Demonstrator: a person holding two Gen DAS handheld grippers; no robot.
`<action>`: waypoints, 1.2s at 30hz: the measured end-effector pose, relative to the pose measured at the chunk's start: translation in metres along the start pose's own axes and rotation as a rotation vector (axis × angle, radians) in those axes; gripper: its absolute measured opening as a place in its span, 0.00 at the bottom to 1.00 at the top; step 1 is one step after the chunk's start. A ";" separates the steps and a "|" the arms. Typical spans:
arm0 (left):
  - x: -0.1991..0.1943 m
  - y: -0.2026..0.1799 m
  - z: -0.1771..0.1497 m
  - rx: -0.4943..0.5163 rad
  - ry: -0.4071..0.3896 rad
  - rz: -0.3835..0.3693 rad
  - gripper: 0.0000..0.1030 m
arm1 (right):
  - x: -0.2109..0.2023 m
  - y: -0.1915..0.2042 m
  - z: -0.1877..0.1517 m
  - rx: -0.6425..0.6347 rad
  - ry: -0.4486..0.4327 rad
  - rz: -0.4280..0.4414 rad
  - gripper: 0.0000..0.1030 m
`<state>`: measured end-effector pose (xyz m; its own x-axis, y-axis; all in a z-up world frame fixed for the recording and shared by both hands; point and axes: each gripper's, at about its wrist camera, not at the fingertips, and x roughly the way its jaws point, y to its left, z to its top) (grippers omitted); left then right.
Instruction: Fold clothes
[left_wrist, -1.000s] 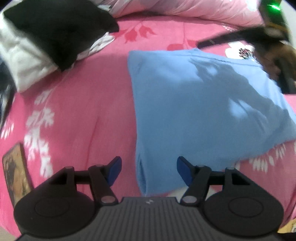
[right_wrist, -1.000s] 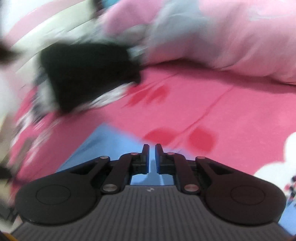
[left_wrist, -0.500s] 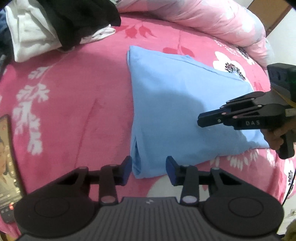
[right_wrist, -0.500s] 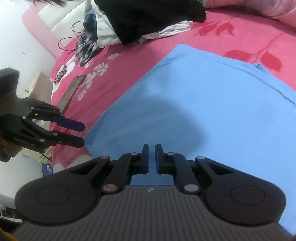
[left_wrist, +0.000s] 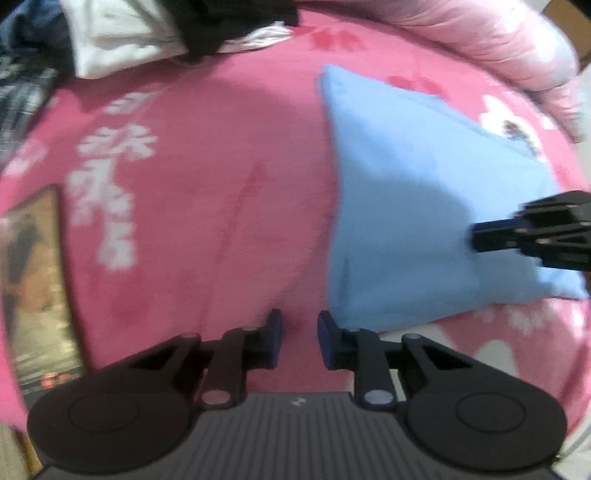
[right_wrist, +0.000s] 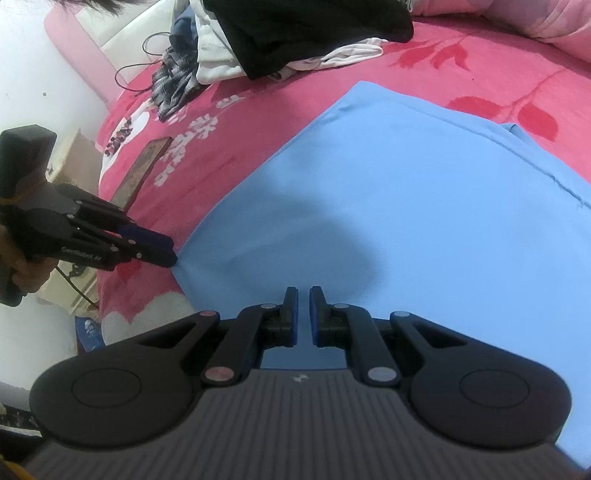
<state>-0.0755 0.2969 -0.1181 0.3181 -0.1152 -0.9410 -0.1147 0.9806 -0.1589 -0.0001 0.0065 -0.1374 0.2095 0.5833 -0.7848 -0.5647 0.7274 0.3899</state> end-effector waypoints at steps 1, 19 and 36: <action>-0.002 0.002 0.001 -0.014 -0.006 0.020 0.18 | -0.001 0.000 -0.001 0.002 -0.003 0.000 0.07; 0.021 -0.049 0.005 0.104 -0.084 -0.012 0.13 | -0.036 -0.005 -0.069 -0.206 -0.009 -0.133 0.01; 0.023 -0.067 0.009 0.240 -0.046 0.080 0.14 | -0.146 -0.069 -0.168 -0.053 0.060 -0.547 0.03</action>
<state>-0.0520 0.2297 -0.1268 0.3599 -0.0343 -0.9323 0.0841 0.9965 -0.0042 -0.1257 -0.1895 -0.1304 0.4389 0.1031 -0.8926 -0.4264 0.8983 -0.1059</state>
